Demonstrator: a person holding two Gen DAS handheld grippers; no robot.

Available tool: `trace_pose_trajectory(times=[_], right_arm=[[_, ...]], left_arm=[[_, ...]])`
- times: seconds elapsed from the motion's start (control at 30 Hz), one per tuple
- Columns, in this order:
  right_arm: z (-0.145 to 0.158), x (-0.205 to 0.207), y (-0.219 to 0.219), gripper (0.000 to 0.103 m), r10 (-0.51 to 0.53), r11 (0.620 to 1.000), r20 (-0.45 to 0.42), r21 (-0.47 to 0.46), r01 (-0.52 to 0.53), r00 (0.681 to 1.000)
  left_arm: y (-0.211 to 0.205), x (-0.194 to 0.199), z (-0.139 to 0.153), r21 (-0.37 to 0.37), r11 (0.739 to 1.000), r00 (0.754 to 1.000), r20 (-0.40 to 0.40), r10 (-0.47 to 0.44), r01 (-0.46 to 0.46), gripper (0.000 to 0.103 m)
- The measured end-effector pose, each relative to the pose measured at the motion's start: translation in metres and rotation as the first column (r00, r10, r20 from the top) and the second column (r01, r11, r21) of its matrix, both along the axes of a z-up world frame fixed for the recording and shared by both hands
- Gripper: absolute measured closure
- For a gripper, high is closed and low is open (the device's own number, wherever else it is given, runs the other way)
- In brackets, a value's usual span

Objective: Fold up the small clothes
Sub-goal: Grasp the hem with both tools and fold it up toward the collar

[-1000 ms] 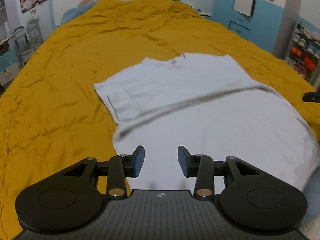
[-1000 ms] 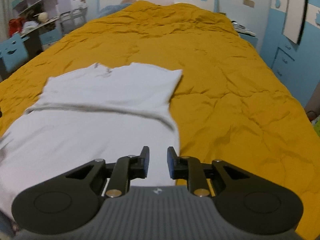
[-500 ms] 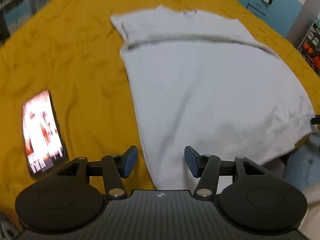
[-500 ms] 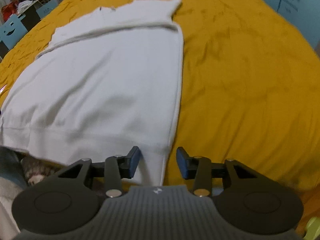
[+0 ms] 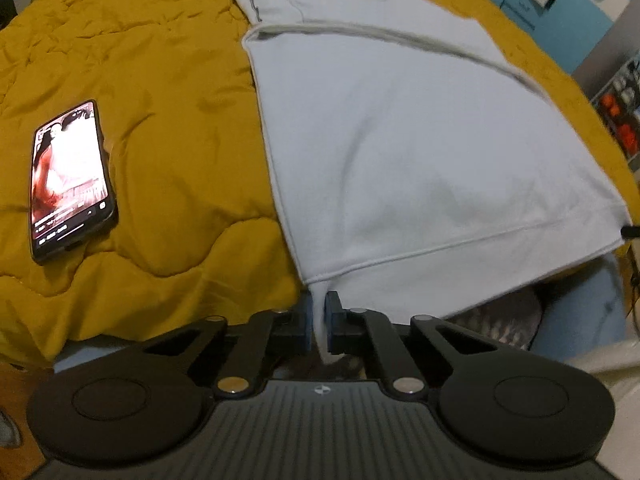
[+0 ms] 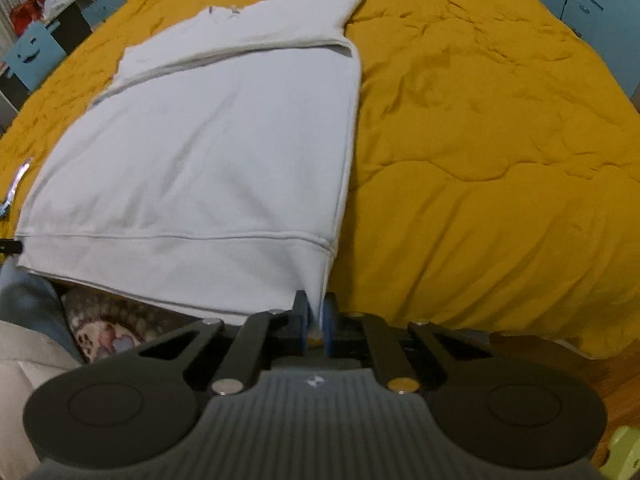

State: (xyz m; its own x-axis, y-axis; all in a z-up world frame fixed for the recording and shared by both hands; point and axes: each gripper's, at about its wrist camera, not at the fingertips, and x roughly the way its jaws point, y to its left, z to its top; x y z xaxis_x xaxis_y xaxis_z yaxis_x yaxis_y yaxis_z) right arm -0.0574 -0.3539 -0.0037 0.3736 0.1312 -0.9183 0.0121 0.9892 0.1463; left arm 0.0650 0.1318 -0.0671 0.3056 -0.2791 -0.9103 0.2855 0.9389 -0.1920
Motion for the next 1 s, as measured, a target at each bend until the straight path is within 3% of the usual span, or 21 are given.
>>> trace_pose_trajectory(times=[0.13,0.27,0.4,0.5,0.63,0.7,0.8,0.9,1.0], right_arm=[[-0.035,0.007,0.002,0.102,-0.012,1.000,-0.075,-0.005,0.012,0.997],[-0.032,0.004,0.013,0.101,0.032,0.997,-0.076,-0.074,-0.038,0.997],[-0.011,-0.002,0.030,0.092,0.148,0.972,-0.044,-0.179,-0.153,0.988],[0.005,-0.007,0.043,0.087,0.262,0.942,0.028,-0.224,-0.250,0.965],[0.016,-0.011,0.067,0.063,0.447,0.861,0.079,-0.309,-0.405,0.891],[0.011,-0.011,0.078,0.063,0.511,0.817,0.059,-0.343,-0.464,0.857],[-0.003,-0.008,0.088,0.063,0.566,0.768,0.017,-0.373,-0.520,0.824],[-0.015,-0.006,0.093,0.063,0.585,0.739,-0.015,-0.402,-0.540,0.811],[-0.022,-0.005,0.094,0.062,0.587,0.737,-0.022,-0.399,-0.546,0.809]], left_arm=[[-0.007,-0.003,-0.014,0.095,0.995,1.000,-0.028,-0.012,0.015,0.099],[-0.013,-0.019,0.003,0.126,0.984,0.990,0.056,-0.132,0.124,0.094],[-0.025,-0.031,0.023,0.190,0.957,0.957,0.146,-0.249,0.220,0.081],[-0.043,-0.043,0.028,0.252,0.916,0.913,0.187,-0.362,0.311,0.070],[-0.070,-0.059,0.019,0.382,0.807,0.810,0.205,-0.549,0.451,0.039],[-0.082,-0.066,0.007,0.452,0.734,0.750,0.189,-0.634,0.507,0.039],[-0.095,-0.073,-0.016,0.547,0.642,0.686,0.159,-0.710,0.538,0.038],[-0.101,-0.085,-0.037,0.648,0.552,0.624,0.148,-0.767,0.525,0.038],[-0.106,-0.098,-0.056,0.742,0.451,0.544,0.140,-0.827,0.496,0.029]])
